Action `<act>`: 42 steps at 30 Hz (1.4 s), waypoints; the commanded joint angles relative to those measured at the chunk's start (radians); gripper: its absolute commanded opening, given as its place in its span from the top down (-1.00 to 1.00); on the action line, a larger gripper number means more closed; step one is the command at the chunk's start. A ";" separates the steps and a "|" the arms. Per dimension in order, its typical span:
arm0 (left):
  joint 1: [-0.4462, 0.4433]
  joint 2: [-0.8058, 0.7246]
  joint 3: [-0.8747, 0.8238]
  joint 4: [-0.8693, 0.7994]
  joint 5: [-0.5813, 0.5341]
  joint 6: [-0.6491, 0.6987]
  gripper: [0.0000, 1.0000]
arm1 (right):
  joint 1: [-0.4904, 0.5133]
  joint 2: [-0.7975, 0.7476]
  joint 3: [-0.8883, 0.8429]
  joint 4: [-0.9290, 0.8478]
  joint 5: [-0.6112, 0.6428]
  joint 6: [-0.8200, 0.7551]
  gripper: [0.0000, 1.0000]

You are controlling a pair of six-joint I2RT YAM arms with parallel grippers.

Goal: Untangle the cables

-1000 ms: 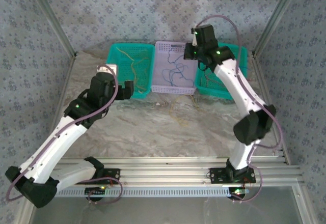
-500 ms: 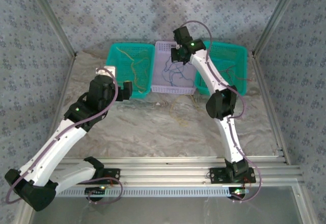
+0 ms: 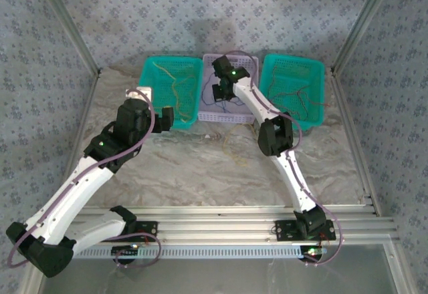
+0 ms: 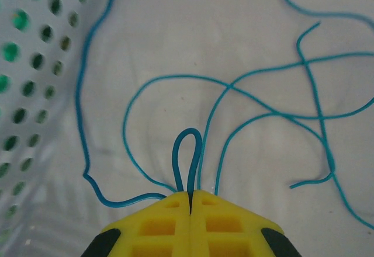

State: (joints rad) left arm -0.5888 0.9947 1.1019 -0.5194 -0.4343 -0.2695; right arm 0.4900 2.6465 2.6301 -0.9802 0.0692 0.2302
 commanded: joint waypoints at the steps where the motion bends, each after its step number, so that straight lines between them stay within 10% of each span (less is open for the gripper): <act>1: 0.009 -0.008 0.001 0.030 0.006 0.013 -0.99 | 0.003 0.034 0.041 -0.006 -0.039 -0.021 1.00; 17: 0.018 0.020 0.004 0.030 0.039 0.007 -0.99 | 0.012 0.003 0.047 0.027 -0.141 -0.018 1.00; 32: 0.020 0.015 0.004 0.027 0.039 0.009 -0.99 | 0.042 -0.211 -0.003 0.058 0.043 -0.068 1.00; 42: 0.019 0.018 0.004 0.028 0.043 0.009 -0.99 | 0.033 -0.077 0.028 0.077 -0.175 0.015 1.00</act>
State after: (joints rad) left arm -0.5758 1.0183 1.1019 -0.5190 -0.4042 -0.2699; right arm 0.5259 2.4962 2.6404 -0.9016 -0.0139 0.2066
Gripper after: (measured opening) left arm 0.996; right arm 0.051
